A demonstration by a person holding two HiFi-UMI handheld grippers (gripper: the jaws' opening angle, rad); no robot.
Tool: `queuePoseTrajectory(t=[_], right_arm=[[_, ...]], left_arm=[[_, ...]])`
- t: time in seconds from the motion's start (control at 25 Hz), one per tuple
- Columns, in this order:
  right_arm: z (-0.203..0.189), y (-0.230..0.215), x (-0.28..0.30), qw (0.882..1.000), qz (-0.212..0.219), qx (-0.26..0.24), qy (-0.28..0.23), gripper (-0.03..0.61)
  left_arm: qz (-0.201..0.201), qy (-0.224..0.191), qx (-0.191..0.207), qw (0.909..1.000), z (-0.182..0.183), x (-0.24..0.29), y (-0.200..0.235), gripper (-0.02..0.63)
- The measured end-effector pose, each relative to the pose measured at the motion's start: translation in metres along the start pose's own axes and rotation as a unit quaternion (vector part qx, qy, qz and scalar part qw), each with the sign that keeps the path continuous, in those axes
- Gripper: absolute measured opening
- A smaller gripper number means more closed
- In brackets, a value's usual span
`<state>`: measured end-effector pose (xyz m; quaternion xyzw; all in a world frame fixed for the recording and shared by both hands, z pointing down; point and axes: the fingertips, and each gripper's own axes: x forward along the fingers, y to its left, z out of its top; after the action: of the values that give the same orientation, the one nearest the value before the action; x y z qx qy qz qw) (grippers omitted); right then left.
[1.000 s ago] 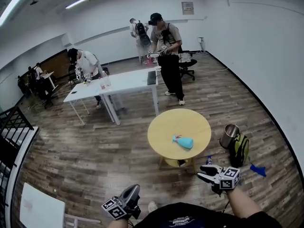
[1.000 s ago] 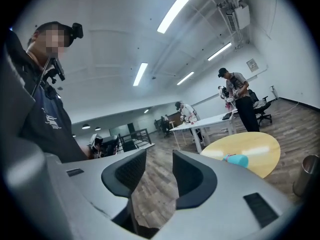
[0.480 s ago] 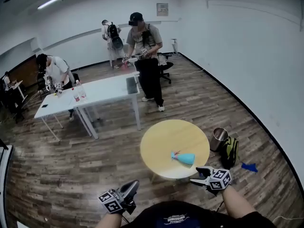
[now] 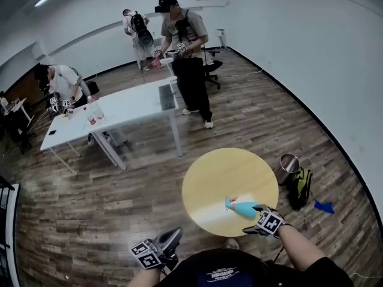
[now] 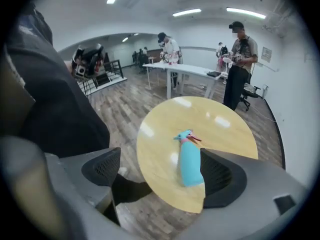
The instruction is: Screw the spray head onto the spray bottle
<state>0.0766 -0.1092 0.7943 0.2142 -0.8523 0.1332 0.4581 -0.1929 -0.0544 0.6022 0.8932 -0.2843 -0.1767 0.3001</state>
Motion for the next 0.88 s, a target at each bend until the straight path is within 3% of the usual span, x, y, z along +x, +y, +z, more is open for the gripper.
queuePoseTrajectory(t=[0.2,0.4,0.56,0.68,0.88], right_arm=[[-0.026,-0.084,0.059,0.993,0.031,-0.044,0.107,0.548],[-0.109,-0.141,0.121,0.954,0.047,-0.083,0.285,0.574],[-0.120,-0.155,0.143,0.952,0.066,-0.137,0.266,0.584],[-0.110,-0.161,0.144,0.943,0.076,-0.173,0.274,0.580],[-0.101,-0.155,0.148,0.932,0.083,-0.203,0.289,0.538]], left_arm=[[0.057,-0.030,-0.008,0.9979,0.022,0.063,0.036,0.008],[0.106,-0.050,-0.021,0.9928,0.033,0.120,0.072,0.008],[0.124,-0.041,-0.034,0.9909,0.028,0.155,0.088,0.008],[0.128,-0.029,-0.041,0.9905,0.030,0.167,0.101,0.008],[0.099,-0.016,-0.053,0.9935,0.040,0.167,0.128,0.008]])
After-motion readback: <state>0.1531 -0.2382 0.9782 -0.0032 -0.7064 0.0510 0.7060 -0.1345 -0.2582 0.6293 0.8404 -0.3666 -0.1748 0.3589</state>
